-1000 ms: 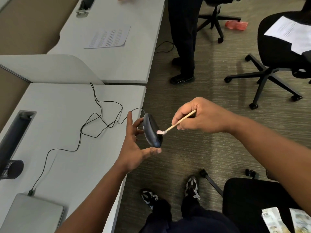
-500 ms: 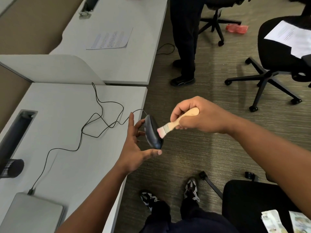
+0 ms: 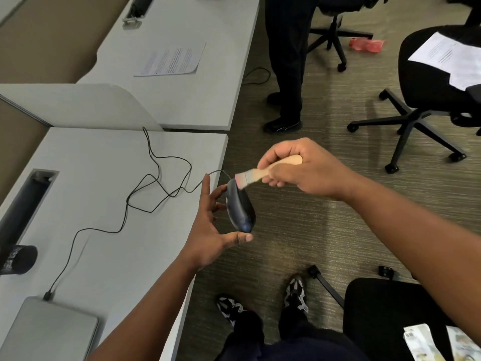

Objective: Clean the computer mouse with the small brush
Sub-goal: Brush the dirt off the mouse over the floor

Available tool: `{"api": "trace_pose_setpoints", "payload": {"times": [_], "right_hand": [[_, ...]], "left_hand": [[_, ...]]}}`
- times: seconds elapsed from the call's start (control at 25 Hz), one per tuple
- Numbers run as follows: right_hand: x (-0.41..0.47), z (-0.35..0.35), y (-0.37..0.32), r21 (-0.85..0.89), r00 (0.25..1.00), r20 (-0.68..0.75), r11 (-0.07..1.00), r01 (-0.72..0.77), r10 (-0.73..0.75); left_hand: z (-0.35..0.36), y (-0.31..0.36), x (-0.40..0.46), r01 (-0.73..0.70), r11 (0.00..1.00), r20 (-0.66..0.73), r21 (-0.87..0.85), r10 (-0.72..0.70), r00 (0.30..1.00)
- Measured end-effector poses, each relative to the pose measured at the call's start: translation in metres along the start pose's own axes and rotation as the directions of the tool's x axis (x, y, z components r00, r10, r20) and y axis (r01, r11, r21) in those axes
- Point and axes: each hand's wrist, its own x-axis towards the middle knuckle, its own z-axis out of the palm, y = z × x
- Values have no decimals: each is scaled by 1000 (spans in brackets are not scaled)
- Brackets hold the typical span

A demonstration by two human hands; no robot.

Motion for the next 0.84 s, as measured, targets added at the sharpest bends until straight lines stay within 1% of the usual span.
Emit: {"api": "trace_pose_setpoints", "payload": {"times": [0.04,0.08,0.2,0.24,0.28,0.4,0.44,0.48,0.64,0.68,0.8,0.84], "right_hand": [[2,1,0,-19,999,-32,1000,16,-17],[2,2,2,-39,1000,-21,999,21,-22],[-4,3,4,-52,989,140,998,-30,37],[-6,2,3,-52,984,172,998,-39,48],[-6,1,3,-45,986,160,998,-38,44],[1,1,4,-4,1000,-14,1000,8,-8],[4,3,4,-12,999,-34,1000,22,-22],[4,5,4,-28,999,-20,999,26,-27],[-8,1,4,-45,987,151,998,-41,47],[-10,0,4,-38,987,154,998,-42,48],[-8,3,3,-27,999,41,999,19,-18],[-7,5,2,-40,999,33,999,36,-35]], "left_hand": [[0,1,0,2,1000,-2,-7,-2,1000],[0,2,0,4,1000,-5,-16,-4,1000],[0,1,1,12,1000,-11,-23,-12,1000],[-1,-1,0,11,1000,-14,-17,-11,1000],[-1,-2,0,6,1000,-14,-11,-7,1000],[0,-2,0,4,1000,-5,-12,-4,1000],[0,0,0,8,1000,-5,-22,-8,1000],[0,1,1,13,999,-9,-33,-13,1000],[-2,-2,3,25,999,-25,-47,-26,999],[-2,-4,3,29,998,-30,-47,-30,999],[-2,-4,4,39,998,-24,-56,-40,999],[-2,-4,5,44,997,-26,-66,-46,999]]}}
